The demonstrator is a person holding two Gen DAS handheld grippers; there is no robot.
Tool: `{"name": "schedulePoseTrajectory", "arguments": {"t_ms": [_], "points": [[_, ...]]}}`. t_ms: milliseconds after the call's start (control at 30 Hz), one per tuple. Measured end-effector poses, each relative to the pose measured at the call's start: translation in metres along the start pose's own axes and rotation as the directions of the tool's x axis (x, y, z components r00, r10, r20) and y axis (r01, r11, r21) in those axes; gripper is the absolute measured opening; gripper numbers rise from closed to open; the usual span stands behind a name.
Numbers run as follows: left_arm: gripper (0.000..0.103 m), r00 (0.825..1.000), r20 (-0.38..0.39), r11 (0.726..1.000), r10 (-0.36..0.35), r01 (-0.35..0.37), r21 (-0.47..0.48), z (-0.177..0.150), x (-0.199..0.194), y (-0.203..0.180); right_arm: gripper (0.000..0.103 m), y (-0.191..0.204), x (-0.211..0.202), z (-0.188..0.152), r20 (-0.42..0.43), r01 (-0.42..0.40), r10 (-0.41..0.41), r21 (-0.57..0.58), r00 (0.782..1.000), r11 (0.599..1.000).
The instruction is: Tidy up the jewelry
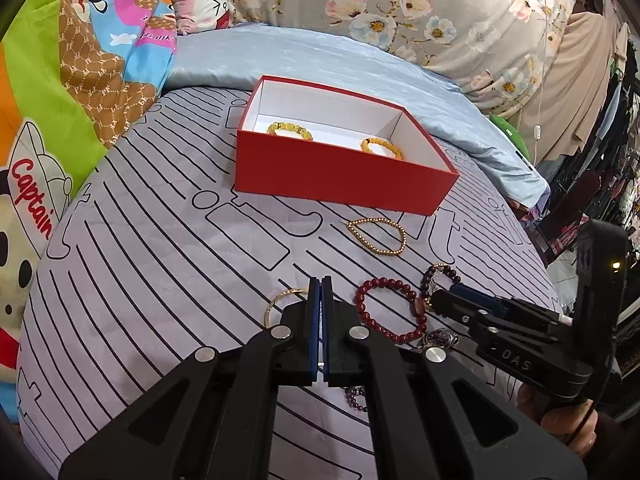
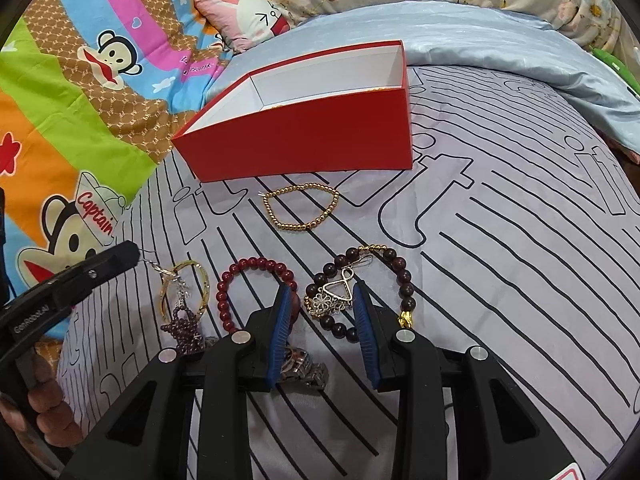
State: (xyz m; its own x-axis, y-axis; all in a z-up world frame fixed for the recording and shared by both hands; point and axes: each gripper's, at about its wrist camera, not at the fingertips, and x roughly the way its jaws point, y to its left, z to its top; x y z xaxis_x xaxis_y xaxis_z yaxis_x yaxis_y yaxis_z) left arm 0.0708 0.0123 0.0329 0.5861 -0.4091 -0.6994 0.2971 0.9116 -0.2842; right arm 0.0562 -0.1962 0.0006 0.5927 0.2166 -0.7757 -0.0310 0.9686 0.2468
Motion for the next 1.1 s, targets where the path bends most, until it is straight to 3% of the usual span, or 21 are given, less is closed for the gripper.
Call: {"name": "schedulePoseTrajectory", "arguments": {"t_ms": [100, 167, 367, 800, 1100], "points": [[0.0, 1.0, 0.006, 1.0, -0.001, 0.001, 0.001, 0.002, -0.002, 0.0, 0.029, -0.001, 0.004, 0.0, -0.005, 0.001, -0.001, -0.004, 1.0, 1.0], [0.0, 1.0, 0.009, 1.0, -0.006, 0.006, -0.004, 0.004, -0.003, 0.0, 0.02, -0.002, 0.005, 0.0, -0.009, -0.003, 0.003, -0.003, 1.0, 1.0], [0.0, 1.0, 0.009, 1.0, -0.011, 0.011, -0.006, 0.008, -0.003, 0.0, 0.009, -0.005, 0.003, 0.0, -0.006, -0.018, 0.018, 0.013, 1.0, 1.0], [0.0, 1.0, 0.015, 1.0, -0.024, 0.024, -0.001, 0.012, -0.007, -0.007, 0.008, -0.009, -0.018, 0.002, 0.045, -0.025, 0.023, 0.034, 0.999, 0.999], [0.0, 0.997, 0.064, 0.999, -0.032, 0.03, 0.029, 0.032, -0.026, -0.014, 0.008, -0.006, -0.055, 0.031, 0.131, -0.055, 0.053, 0.008, 0.99, 0.998]]}}
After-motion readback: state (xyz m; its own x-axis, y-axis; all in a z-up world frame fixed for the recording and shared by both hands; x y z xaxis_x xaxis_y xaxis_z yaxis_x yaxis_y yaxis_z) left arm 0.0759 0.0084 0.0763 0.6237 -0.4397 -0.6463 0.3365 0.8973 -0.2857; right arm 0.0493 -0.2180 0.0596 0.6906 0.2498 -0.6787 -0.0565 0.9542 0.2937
